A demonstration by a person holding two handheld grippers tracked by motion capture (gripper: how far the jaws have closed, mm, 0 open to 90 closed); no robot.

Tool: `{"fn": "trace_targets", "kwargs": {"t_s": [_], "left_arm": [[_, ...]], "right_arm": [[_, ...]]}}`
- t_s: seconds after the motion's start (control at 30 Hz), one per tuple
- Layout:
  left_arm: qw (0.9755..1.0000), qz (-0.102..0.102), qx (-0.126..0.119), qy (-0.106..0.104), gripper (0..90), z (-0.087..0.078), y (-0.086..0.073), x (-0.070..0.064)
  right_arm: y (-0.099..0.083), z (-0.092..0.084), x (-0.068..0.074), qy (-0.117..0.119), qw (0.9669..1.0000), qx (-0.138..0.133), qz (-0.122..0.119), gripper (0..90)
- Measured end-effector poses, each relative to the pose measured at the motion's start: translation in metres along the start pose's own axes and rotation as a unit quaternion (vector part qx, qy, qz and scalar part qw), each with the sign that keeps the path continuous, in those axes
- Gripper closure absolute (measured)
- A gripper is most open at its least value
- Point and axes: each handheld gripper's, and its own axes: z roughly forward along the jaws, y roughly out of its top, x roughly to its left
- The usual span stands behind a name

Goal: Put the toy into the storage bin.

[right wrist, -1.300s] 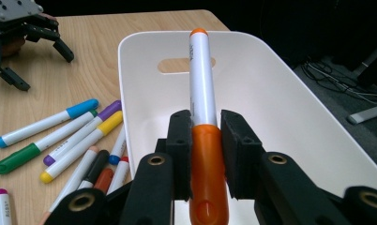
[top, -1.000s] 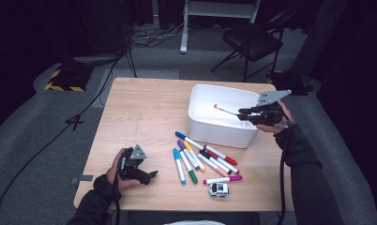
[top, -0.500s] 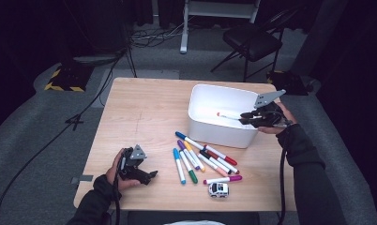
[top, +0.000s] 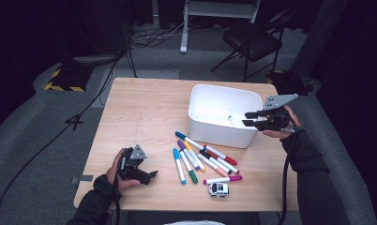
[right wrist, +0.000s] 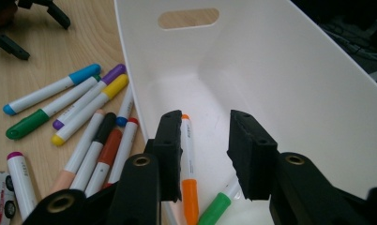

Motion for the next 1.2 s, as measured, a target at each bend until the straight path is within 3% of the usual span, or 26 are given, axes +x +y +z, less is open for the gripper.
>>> {"fn": "trace_targets", "kwargs": {"t_s": [0.1, 0.27, 0.5, 0.77, 0.97, 1.2], "left_arm": [[1.0, 0.0, 0.0, 0.0, 0.6, 0.0, 0.0, 0.0], [1.0, 0.0, 0.001, 0.0, 0.6, 0.0, 0.0, 0.0], [1.0, -0.001, 0.001, 0.001, 0.6, 0.0, 0.0, 0.0], [1.0, 0.0, 0.001, 0.0, 0.6, 0.0, 0.0, 0.0], [1.0, 0.0, 0.0, 0.0, 0.6, 0.0, 0.0, 0.0], [1.0, 0.0, 0.001, 0.001, 0.6, 0.0, 0.0, 0.0]], "right_arm": [[-0.002, -0.01, 0.01, -0.006, 0.9993, -0.037, 0.005, 63.0], [-0.007, -0.023, 0.025, -0.005, 0.9974, -0.071, -0.001, 61.6], [-0.021, -0.024, 0.05, 0.008, 0.9962, -0.085, -0.014, 61.1], [-0.041, -0.003, 0.072, 0.031, 0.9966, -0.073, -0.02, 60.6], [-0.06, 0.027, 0.084, 0.049, 0.998, -0.034, -0.017, 59.9], [-0.084, 0.061, 0.083, 0.057, 0.9983, 0.004, 0.005, 60.4]]}}
